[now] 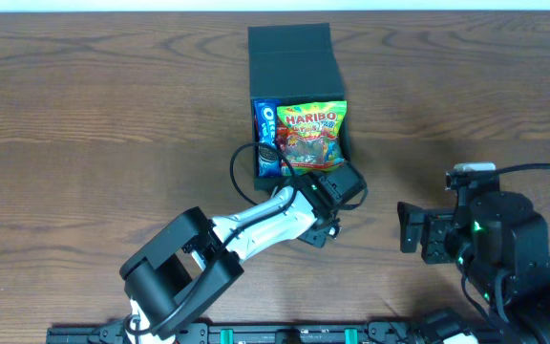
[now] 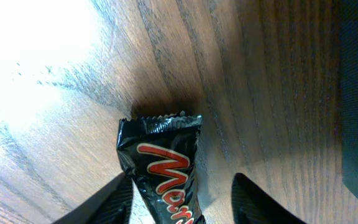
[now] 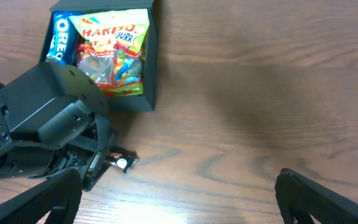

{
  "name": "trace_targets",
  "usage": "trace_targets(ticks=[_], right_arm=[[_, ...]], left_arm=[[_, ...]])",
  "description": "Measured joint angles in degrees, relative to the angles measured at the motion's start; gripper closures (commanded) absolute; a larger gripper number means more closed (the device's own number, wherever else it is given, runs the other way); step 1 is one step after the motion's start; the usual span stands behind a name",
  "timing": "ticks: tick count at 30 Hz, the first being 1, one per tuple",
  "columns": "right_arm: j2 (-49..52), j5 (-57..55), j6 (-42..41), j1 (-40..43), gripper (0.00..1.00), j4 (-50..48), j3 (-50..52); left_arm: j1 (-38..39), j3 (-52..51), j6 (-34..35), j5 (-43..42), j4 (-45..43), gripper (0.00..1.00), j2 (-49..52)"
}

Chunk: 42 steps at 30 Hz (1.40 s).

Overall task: Pack container
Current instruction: 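Close the left gripper on the Mars bar's end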

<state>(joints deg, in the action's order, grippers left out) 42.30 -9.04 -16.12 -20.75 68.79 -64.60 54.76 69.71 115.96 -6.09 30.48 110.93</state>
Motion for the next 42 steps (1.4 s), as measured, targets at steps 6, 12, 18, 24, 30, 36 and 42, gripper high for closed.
trace_targets(ticks=[6,12,18,24,30,36,42], right_arm=[[0.00,0.00,0.00,0.00,0.01,0.00,0.00],[0.00,0.00,0.00,0.00,0.01,0.00,0.00],[0.00,0.00,0.00,0.00,0.01,-0.02,0.00],[0.00,0.00,0.00,0.00,0.01,0.00,0.00],[0.02,0.00,0.00,0.00,0.01,0.00,0.00],[0.00,0.00,0.00,0.00,0.01,0.00,0.00],[0.00,0.00,0.00,0.00,0.01,0.00,0.00]], left_arm=[[0.00,0.00,0.00,-1.03,-0.57,0.62,0.00],[0.00,0.00,0.00,-1.25,-0.57,0.73,0.00],[0.00,0.00,0.00,-1.29,-1.03,0.79,0.00],[0.00,0.02,0.00,-1.57,-1.29,0.94,-0.02],[0.00,0.02,0.00,-2.03,-1.40,0.94,-0.04],[0.00,0.02,0.00,-4.09,-1.79,0.94,-0.04],[0.02,0.00,-0.31,-5.07,0.90,0.94,-1.14]])
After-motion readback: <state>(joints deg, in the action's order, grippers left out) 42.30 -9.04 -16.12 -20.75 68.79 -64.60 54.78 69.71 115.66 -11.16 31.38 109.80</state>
